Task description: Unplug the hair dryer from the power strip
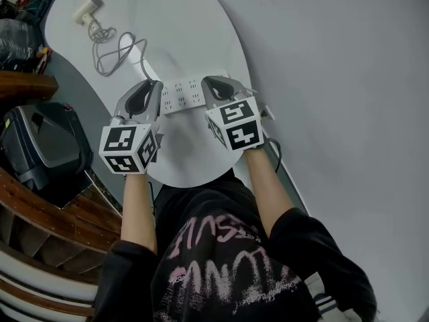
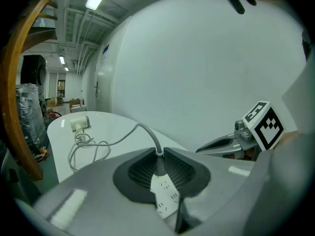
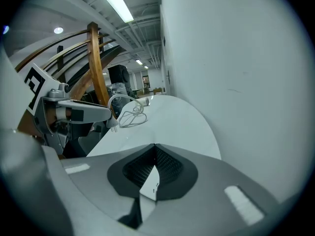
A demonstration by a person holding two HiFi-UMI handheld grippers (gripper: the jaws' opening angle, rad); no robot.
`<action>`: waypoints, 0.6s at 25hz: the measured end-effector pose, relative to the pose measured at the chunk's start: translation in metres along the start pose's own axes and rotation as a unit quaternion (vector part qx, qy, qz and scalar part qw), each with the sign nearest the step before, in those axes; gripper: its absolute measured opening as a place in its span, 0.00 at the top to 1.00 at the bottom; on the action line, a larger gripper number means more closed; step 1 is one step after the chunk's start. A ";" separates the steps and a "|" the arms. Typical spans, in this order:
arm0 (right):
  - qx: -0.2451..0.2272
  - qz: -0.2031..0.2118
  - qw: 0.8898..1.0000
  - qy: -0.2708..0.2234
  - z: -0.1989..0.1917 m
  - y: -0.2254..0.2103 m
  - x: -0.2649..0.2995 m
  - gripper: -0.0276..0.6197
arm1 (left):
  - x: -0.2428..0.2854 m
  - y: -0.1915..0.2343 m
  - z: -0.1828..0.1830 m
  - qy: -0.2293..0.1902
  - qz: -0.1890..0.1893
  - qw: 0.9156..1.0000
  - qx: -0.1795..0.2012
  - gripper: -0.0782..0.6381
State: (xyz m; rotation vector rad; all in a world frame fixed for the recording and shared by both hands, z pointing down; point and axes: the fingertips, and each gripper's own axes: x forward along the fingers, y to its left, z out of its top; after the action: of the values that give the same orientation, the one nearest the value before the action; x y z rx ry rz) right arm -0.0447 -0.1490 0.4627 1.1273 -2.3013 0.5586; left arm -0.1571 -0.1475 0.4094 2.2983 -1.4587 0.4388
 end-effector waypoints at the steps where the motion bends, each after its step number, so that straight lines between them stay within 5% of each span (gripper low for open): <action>1: -0.002 0.000 1.000 -0.005 0.003 0.001 -0.002 0.92 | -0.002 0.000 0.001 -0.003 0.001 1.000 -0.001 0.81; 15: -0.042 -0.001 0.996 -0.079 0.048 0.011 -0.026 0.92 | -0.027 0.005 0.022 -0.040 0.026 0.999 -0.001 0.81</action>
State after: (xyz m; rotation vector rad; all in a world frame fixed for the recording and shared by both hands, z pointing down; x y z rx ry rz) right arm -0.0528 -0.1543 0.4078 1.1705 -2.4321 0.3814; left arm -0.1711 -0.1384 0.3787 2.3063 -1.5596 0.3634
